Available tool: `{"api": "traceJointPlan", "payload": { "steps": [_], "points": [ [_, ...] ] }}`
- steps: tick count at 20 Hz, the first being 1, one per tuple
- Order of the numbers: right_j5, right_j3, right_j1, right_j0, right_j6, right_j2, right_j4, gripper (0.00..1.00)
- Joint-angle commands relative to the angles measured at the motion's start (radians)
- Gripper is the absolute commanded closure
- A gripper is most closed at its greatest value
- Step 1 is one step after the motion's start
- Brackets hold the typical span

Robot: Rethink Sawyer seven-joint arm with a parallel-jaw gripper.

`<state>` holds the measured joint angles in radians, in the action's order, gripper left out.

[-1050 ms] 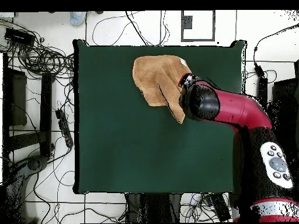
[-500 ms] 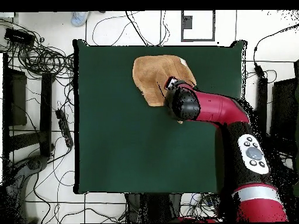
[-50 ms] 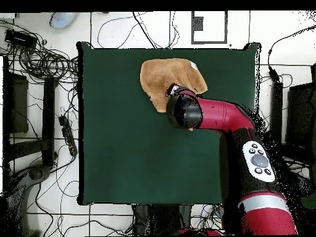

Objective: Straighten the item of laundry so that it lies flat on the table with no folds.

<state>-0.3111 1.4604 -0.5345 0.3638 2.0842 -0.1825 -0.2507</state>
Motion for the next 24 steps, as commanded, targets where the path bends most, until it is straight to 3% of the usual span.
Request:
{"api": "traceJointPlan", "payload": {
  "steps": [1,14,24],
  "points": [
    [0.03,0.11,0.027,-0.037,0.13,-0.071,0.043,0.0],
    [0.083,-0.003,0.137,-0.127,0.189,-0.016,0.096,0.0],
    [0.02,-0.091,0.163,-0.307,0.281,0.143,0.231,0.0]
  ]
}}
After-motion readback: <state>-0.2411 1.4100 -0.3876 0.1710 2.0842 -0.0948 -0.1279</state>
